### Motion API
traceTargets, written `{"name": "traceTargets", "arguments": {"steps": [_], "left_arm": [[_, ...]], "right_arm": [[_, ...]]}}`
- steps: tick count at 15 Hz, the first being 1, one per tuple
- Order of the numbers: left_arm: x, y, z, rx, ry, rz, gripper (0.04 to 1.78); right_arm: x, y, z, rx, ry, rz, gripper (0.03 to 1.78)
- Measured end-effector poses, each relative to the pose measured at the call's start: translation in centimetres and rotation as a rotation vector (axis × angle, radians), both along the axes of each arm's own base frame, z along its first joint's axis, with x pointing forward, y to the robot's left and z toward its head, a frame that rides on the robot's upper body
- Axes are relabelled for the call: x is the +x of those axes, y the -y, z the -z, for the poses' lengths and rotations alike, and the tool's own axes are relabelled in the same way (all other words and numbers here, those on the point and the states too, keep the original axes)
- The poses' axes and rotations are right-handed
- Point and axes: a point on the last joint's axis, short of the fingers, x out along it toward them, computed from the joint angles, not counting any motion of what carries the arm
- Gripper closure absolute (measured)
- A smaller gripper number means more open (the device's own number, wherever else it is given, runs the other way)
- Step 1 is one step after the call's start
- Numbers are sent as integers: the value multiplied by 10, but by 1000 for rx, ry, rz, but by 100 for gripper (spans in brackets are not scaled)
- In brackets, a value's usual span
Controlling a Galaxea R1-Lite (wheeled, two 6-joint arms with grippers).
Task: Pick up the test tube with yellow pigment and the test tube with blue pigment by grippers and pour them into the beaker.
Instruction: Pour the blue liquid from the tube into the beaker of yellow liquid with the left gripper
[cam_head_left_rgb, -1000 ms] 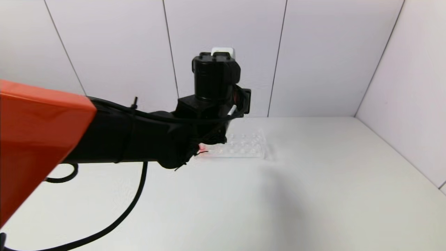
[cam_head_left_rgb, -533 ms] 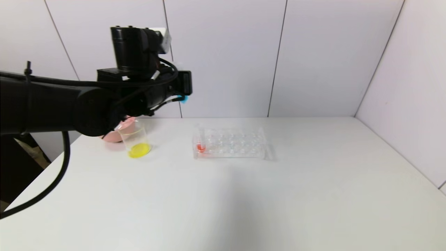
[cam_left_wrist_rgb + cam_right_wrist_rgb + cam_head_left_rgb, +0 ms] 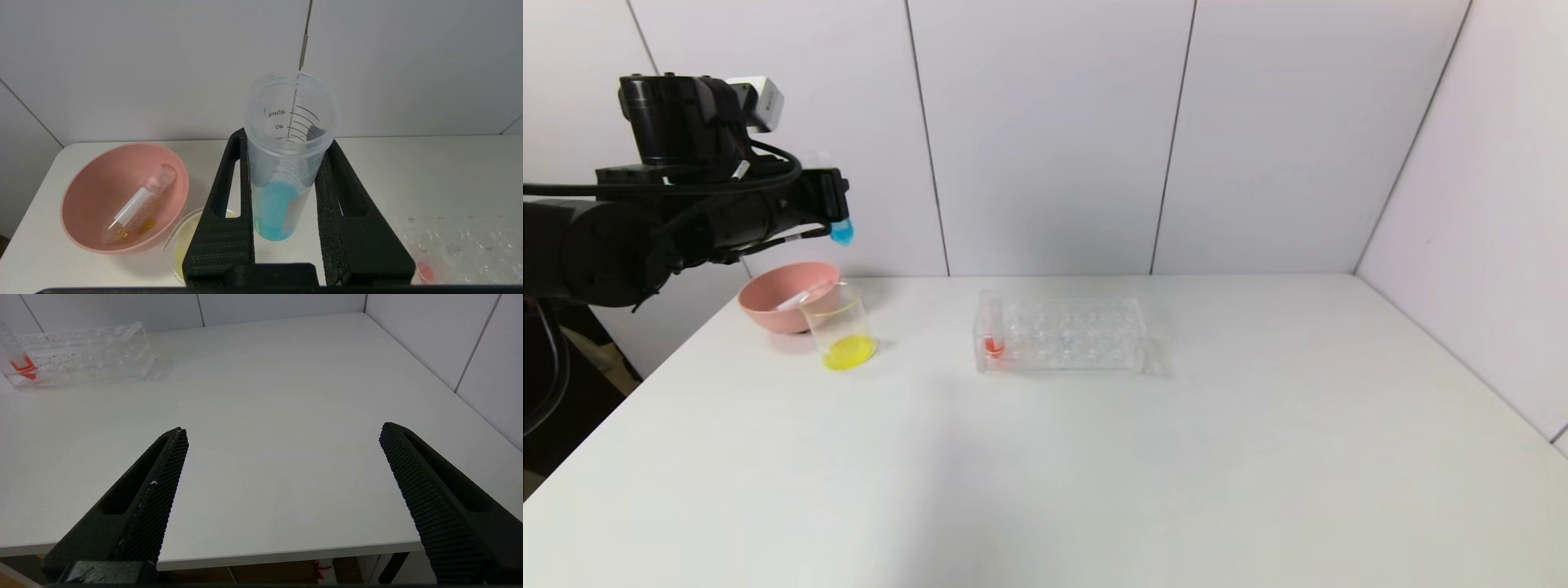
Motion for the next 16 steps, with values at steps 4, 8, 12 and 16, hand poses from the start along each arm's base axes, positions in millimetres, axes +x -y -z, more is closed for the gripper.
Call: {"name": "traceTargets", "arguments": {"steps": [4,8,12,16], "left_arm": [[0,-45,6,-5,-21,-51,137],[-3,-78,6,-3,-24,-79,137],[-4,-88,7,5,-27,-84,137],[-4,-91,10,12,-37,-90,137]], "right_arm": [[0,0,0,0,0,0,10],[0,0,0,-1,0,0,10],[0,0,0,0,0,0,10],[0,0,0,0,0,0,10]]}}
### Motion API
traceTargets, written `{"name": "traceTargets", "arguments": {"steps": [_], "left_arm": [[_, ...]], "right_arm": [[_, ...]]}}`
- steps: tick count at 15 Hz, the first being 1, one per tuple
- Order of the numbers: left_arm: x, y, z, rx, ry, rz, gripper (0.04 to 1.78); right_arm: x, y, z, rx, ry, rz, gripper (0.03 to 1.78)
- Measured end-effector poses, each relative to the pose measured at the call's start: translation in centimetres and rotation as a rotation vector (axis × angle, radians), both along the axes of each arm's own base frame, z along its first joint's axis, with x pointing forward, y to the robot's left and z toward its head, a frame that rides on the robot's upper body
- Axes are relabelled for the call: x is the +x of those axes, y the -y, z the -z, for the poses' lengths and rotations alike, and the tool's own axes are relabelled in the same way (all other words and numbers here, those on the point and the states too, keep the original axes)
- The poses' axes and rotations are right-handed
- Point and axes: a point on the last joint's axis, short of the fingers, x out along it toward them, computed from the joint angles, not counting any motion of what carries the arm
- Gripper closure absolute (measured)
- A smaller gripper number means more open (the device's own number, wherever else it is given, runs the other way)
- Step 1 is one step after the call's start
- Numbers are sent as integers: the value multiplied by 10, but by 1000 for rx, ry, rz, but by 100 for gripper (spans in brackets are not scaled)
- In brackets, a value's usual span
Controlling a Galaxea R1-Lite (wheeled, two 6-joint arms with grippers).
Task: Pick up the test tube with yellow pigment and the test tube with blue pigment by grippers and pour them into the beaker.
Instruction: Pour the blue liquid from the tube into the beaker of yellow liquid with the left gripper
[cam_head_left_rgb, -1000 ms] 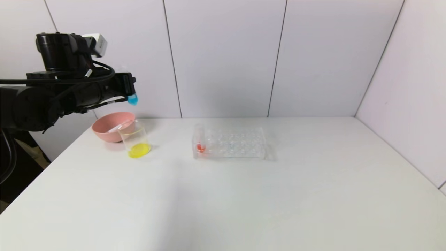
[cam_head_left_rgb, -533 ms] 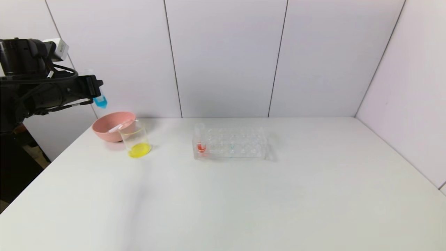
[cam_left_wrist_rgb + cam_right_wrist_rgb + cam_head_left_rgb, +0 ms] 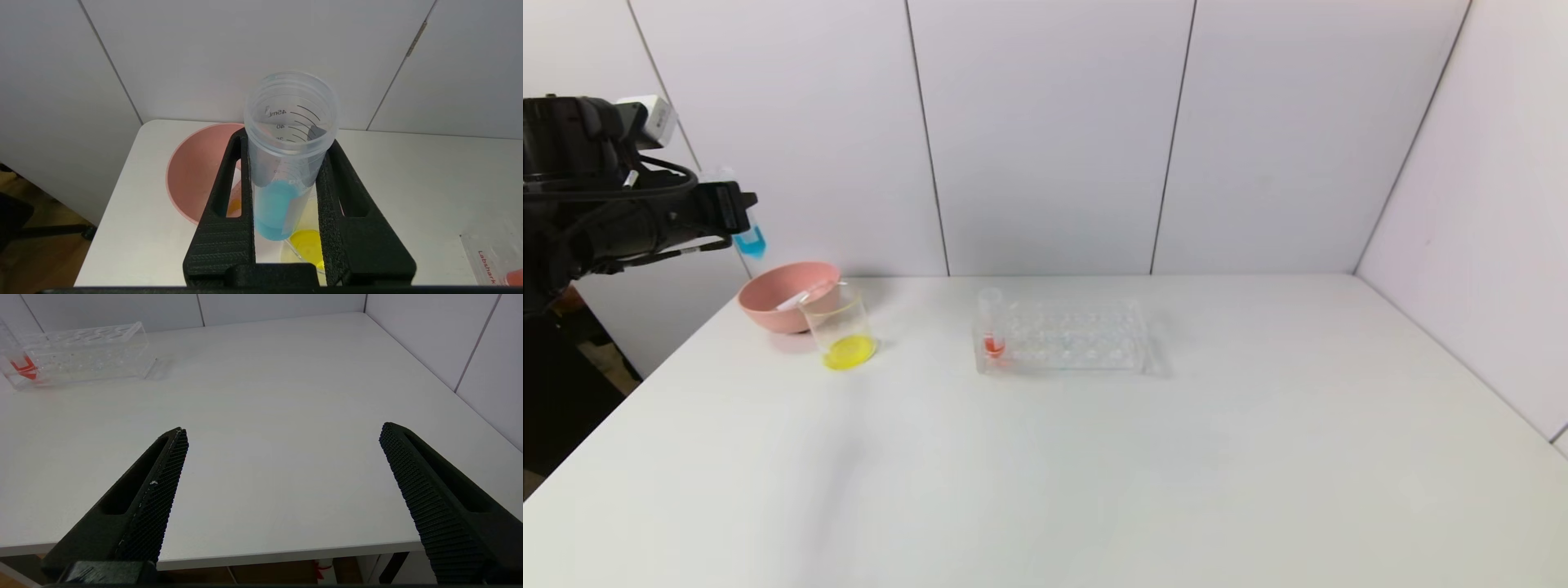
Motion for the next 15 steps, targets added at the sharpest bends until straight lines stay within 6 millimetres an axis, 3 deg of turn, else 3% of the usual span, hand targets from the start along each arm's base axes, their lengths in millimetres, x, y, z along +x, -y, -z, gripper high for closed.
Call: {"name": "traceTargets", "arguments": {"steps": [15], "left_arm": [[5,-17,12,24,-41,15,137]], "right_arm": [[0,0,0,0,0,0,10]]}}
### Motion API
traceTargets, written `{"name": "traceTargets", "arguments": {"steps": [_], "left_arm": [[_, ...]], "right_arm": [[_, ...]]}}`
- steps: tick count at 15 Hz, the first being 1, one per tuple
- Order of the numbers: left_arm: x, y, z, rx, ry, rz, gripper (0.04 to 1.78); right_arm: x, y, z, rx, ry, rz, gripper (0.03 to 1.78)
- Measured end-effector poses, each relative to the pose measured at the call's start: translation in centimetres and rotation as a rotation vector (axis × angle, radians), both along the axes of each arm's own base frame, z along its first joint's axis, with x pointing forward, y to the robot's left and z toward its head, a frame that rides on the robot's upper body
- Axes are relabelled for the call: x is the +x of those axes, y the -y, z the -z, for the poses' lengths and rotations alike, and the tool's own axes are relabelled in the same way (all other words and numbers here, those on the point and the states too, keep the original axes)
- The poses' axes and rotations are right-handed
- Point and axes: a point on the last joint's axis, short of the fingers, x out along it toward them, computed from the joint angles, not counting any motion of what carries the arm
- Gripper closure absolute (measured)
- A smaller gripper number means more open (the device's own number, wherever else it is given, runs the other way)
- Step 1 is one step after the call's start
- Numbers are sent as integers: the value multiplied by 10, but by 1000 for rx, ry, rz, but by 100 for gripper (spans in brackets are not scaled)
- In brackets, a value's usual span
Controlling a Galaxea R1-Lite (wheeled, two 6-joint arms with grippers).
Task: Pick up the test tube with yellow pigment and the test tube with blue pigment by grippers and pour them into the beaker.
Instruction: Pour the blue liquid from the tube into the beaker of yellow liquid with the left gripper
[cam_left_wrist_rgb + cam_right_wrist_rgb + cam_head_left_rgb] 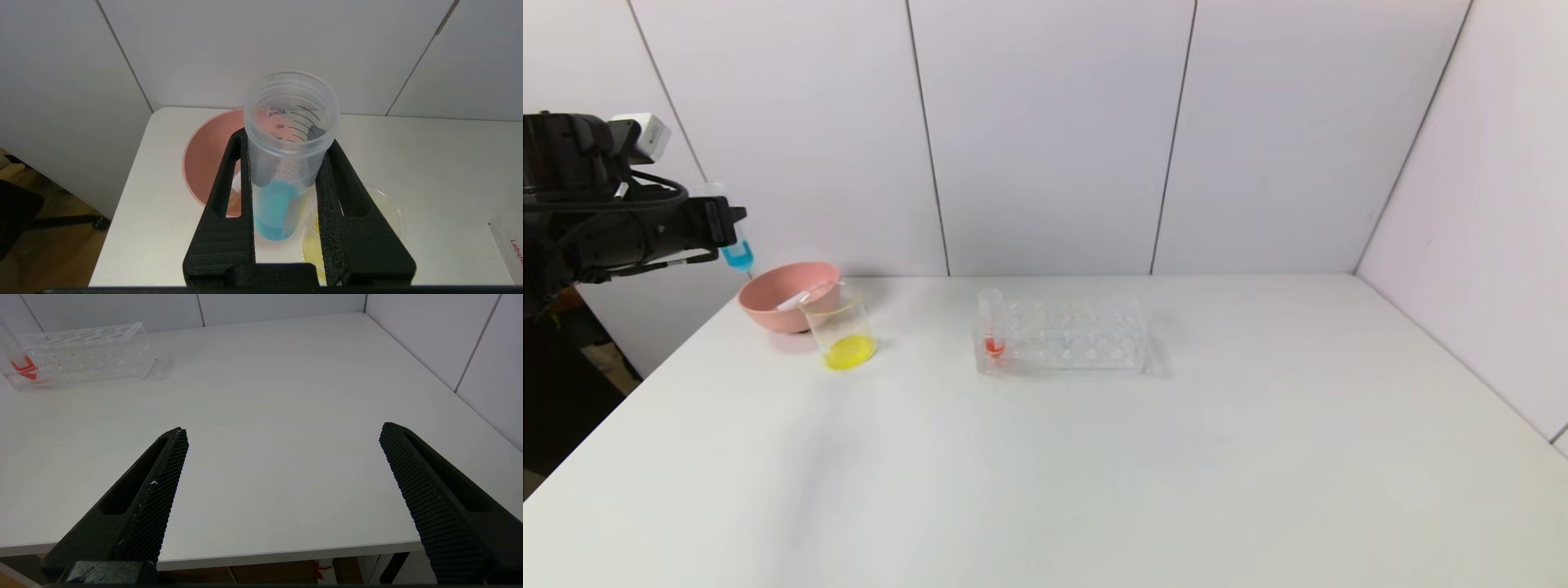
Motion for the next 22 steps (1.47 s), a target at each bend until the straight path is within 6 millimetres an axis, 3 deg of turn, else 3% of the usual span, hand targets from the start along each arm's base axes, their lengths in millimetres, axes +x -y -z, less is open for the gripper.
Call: {"name": "traceTargets", "arguments": {"steps": [5,9,12,17,22], "left_arm": [[8,-8,2,79,-77,137,137],[3,-34,-17,243,-142,286,137],[11,-49,-26,387,-137,409,137],[41,-62,-12,522,-106,601,137],[52,-65,-1,657,-125,716,137]], "right_arm": [[0,0,0,0,0,1,10],[0,0,0,0,0,0,10],[0,0,0,-1,0,0,10],[0,0,0,-1,0,0,10],[0,0,0,-1,0,0,10]]}}
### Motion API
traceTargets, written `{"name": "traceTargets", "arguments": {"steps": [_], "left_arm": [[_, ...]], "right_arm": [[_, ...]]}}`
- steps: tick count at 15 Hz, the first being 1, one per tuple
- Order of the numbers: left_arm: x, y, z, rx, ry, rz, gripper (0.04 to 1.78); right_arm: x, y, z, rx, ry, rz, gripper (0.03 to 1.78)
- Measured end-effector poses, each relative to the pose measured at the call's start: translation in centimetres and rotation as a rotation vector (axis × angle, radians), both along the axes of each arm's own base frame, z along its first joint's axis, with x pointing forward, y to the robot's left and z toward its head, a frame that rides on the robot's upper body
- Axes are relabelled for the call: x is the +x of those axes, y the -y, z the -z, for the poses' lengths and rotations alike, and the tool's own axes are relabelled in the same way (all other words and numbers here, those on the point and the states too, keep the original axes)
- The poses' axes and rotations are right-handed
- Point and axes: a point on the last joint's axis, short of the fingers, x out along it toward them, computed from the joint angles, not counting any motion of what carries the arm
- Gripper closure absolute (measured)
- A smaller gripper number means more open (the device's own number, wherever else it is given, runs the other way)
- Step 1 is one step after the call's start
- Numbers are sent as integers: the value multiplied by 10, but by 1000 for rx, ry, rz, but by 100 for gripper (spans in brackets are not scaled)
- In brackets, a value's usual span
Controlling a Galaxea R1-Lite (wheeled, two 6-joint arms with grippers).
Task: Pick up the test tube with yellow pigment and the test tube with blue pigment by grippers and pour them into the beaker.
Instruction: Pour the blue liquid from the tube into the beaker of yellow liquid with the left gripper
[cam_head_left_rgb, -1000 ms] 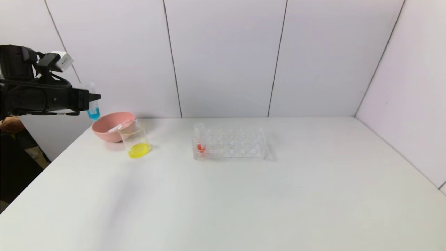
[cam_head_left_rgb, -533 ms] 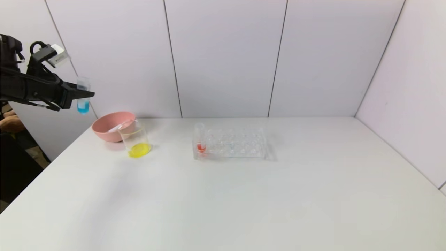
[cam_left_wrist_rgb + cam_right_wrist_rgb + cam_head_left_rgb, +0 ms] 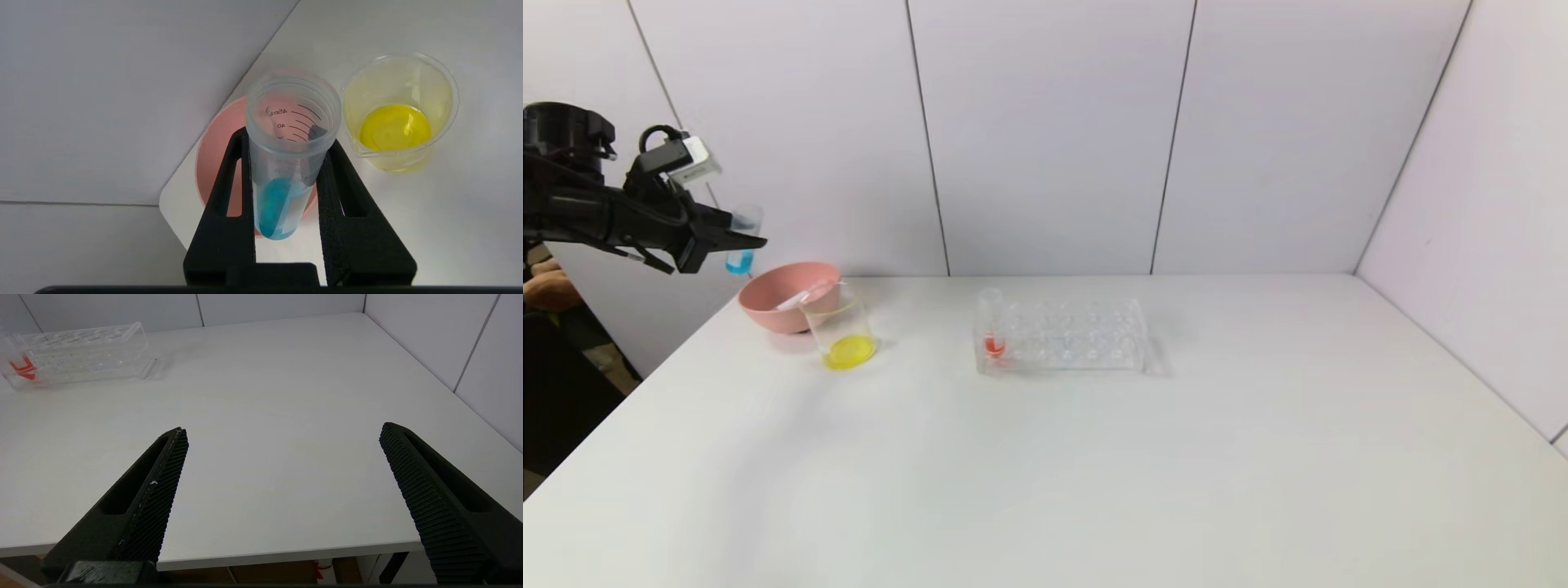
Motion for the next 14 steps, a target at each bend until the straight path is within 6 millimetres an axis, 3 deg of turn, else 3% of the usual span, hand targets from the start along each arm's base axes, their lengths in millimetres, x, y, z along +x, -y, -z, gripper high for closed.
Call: {"name": "traceTargets", "arguments": {"steps": [14], "left_arm": [[10,12,22,315,57,188,137]], "right_arm": [[0,0,0,0,0,0,10]]}}
